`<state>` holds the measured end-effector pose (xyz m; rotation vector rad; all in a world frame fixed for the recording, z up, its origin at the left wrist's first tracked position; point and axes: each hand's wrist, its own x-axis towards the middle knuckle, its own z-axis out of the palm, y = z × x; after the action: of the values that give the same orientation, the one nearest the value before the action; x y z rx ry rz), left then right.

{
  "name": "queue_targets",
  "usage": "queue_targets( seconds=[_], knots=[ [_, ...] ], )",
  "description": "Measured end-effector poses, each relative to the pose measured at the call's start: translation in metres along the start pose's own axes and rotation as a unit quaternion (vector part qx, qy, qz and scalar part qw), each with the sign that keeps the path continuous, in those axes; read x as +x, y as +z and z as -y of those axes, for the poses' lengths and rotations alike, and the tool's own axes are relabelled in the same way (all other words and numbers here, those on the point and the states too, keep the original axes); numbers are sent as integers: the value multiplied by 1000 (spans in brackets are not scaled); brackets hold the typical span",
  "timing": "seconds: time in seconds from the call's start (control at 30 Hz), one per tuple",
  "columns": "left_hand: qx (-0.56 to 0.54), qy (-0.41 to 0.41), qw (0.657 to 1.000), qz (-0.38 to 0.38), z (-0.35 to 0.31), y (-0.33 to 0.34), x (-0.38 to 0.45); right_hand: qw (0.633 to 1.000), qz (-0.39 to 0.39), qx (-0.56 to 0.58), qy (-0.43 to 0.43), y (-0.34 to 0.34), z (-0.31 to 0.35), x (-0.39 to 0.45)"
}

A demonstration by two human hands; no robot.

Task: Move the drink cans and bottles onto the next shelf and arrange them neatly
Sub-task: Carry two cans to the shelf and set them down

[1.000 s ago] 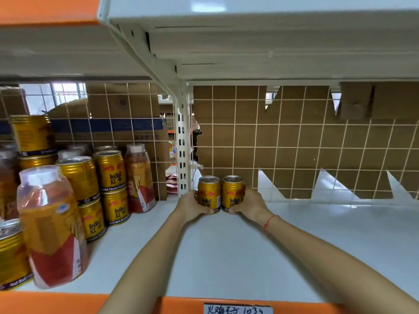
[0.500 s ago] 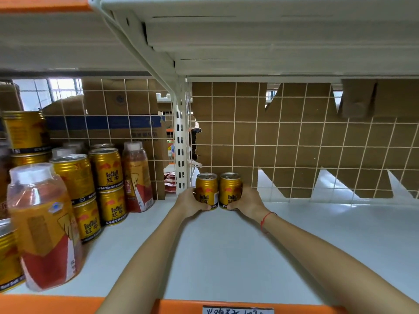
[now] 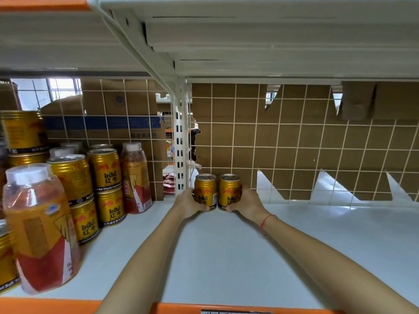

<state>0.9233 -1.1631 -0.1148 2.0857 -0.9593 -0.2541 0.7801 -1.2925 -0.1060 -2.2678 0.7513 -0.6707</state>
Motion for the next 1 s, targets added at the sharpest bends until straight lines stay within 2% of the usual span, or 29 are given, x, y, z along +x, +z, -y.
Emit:
queue_targets(
  seconds=[0.4, 0.67, 1.0],
  knots=[
    [-15, -7, 1000, 11, -3, -2, -5, 1000, 3, 7, 5, 0, 1, -1],
    [-54, 29, 998, 26, -21, -12, -19, 999, 9, 19, 35, -4, 10, -10],
    [-2, 35, 999, -28, -67, -31, -70, 999, 16, -17, 48, -36, 44, -52]
  ],
)
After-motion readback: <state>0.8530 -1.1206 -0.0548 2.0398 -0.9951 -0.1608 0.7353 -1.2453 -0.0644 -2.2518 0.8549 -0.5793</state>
